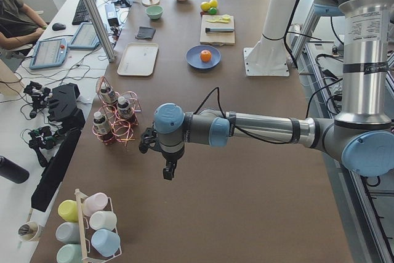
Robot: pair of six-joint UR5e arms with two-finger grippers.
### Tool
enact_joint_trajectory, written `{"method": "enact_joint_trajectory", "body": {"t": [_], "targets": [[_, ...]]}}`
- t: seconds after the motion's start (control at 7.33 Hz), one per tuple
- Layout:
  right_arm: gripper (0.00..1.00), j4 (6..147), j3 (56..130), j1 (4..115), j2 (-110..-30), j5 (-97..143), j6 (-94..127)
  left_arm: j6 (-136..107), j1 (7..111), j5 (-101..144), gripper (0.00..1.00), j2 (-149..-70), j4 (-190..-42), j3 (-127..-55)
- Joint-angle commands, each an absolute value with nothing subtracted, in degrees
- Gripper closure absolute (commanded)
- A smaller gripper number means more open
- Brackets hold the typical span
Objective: Pick orange to plate
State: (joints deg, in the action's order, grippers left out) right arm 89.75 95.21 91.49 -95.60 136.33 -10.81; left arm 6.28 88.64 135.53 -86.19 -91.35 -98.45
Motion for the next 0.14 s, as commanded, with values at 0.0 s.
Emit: {"method": "enact_joint_trajectory", "body": {"t": [0.0], "targets": [[0.0,89.8,95.1,91.4,-95.3,136.5,-10.5,6.2,88.5,135.5,0.03,-86.7,-91.3,-97.9]]}}
